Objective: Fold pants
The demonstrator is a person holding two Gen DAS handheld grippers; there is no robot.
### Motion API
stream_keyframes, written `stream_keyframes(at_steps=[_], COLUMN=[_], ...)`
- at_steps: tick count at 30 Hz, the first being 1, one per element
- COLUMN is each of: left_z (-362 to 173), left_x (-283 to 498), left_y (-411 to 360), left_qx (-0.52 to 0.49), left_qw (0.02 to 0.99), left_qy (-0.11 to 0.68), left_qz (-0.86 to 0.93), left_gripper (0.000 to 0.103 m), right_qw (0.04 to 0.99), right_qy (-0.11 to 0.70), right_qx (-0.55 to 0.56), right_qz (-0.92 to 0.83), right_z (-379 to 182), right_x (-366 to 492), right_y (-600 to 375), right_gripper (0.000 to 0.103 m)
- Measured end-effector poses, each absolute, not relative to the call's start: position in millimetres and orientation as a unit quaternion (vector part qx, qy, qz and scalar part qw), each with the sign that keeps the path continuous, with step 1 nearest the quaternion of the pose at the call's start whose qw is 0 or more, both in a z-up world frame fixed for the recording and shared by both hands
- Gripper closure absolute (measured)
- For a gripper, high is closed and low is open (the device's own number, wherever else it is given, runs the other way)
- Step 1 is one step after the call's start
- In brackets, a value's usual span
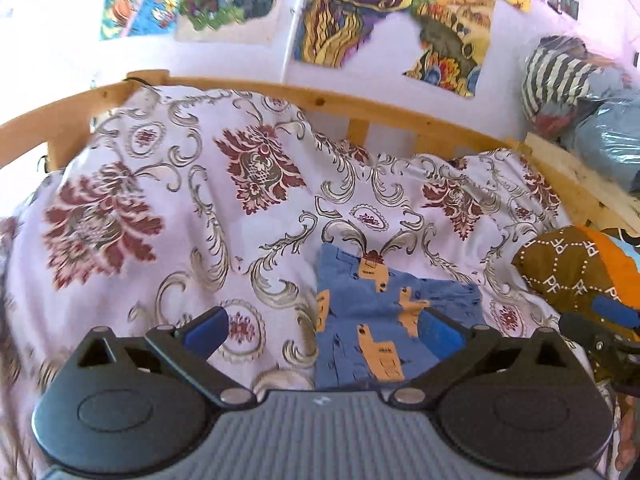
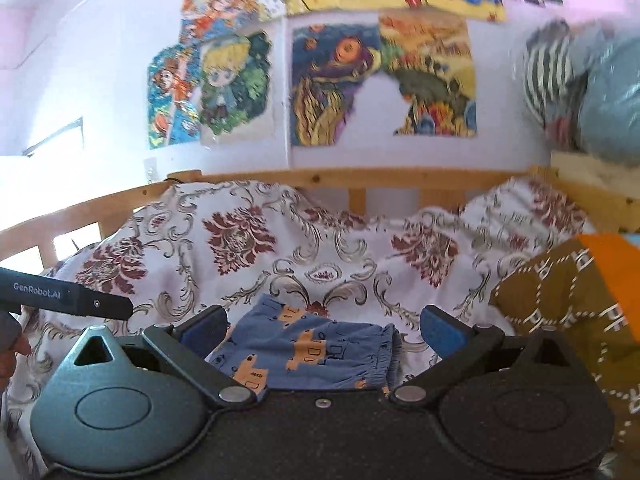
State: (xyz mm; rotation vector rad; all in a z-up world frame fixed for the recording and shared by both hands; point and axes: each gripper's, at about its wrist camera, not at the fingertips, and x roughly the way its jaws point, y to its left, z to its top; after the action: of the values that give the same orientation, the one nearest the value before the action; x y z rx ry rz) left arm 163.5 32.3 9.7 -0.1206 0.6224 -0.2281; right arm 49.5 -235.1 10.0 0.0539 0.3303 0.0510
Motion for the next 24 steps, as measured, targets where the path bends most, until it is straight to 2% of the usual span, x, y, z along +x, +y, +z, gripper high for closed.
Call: stream_keyframes(at_steps=[10,24], left_z=[5,-17], left_x=[99,76], left_y=[24,26], left_qx=[-0.018,0.001], left_qw=[0.957,0.957], left_qy=[0.278,0.282], left_qz=[-0.086,-0.066], left_gripper=[0.000,0.000], right_qw=[0.988,0.988], right_qy=[0.152,0.154], right_qx=[0.011,0.013], right_qz=[0.003,-0.025], right_z=[0,-16], right_x=[11,-13], right_y=[-227,-226], right_gripper=[0.001,0.001])
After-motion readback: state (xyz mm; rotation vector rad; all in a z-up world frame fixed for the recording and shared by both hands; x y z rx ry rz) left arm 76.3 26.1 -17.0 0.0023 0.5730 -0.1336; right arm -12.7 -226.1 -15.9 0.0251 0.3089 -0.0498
